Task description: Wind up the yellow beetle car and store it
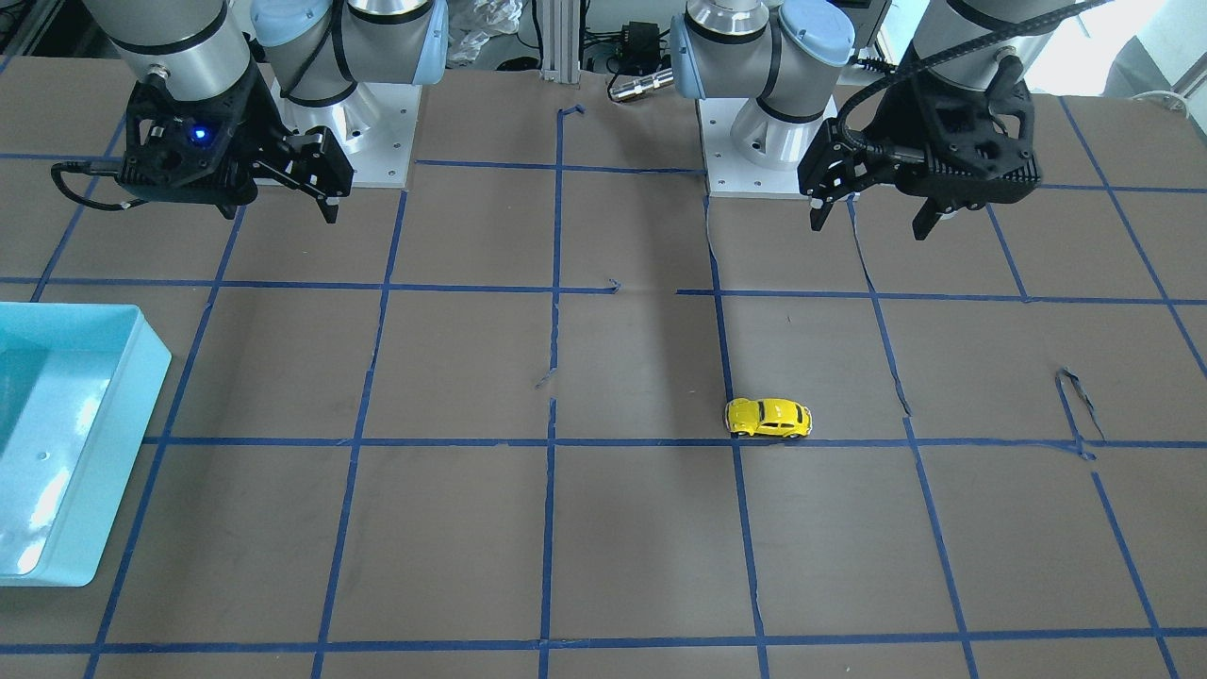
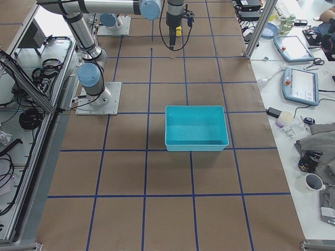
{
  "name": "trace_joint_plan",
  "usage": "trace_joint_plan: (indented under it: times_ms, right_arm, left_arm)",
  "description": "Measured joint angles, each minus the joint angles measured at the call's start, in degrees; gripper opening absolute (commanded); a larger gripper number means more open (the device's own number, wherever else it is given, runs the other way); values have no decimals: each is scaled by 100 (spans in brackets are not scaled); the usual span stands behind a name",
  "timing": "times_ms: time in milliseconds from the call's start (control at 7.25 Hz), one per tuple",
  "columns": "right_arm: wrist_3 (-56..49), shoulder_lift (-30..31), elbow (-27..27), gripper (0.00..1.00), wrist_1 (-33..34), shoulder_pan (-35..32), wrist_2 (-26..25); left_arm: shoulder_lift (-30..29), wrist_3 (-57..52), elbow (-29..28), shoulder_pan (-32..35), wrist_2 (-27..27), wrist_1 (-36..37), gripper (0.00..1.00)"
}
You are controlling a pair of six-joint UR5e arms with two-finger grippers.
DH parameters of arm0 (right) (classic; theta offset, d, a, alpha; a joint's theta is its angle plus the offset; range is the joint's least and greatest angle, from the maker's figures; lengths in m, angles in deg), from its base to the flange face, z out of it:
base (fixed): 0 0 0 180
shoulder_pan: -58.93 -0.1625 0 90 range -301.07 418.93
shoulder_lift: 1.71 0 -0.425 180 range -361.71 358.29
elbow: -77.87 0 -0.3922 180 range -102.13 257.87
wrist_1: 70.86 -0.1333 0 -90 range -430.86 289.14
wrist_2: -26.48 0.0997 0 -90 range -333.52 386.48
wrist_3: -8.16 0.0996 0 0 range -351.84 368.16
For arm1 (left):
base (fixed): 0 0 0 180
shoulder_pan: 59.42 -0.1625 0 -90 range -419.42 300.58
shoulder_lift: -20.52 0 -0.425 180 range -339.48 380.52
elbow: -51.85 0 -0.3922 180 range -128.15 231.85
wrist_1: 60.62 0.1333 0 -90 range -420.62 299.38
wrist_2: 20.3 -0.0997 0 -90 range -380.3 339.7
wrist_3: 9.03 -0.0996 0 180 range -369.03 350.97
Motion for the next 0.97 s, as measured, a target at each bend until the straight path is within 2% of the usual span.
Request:
trace_joint_plan:
  times_ms: [966]
  right_arm:
    - [6, -14, 33, 100, -22, -6, 53]
  left_arm:
    - [-50, -20, -4, -6, -1, 192, 100]
